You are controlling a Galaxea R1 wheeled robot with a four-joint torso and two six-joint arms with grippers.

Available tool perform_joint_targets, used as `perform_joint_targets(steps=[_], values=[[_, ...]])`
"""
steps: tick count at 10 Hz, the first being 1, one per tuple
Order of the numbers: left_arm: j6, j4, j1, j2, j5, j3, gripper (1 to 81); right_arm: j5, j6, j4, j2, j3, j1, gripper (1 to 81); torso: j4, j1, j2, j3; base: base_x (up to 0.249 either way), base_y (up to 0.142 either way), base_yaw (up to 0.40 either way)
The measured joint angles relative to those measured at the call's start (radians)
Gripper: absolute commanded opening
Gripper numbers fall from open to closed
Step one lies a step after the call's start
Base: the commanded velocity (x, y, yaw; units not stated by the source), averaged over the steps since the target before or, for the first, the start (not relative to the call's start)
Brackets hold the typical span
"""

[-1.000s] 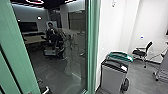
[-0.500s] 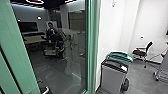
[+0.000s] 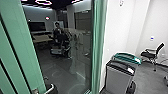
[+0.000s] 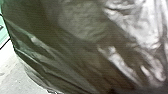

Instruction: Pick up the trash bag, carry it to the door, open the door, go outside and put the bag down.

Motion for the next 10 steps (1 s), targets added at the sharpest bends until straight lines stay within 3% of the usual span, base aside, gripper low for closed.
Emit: perform_joint_targets(steps=[10], values=[[0.001, 0.017, 0.004, -0.031, -0.002, 0.024, 1.0, 0.010, 0.002, 0.003, -0.018, 0.033, -0.010, 81.1, 0.000, 0.000, 0.000, 0.000, 0.000, 0.000, 0.256]])
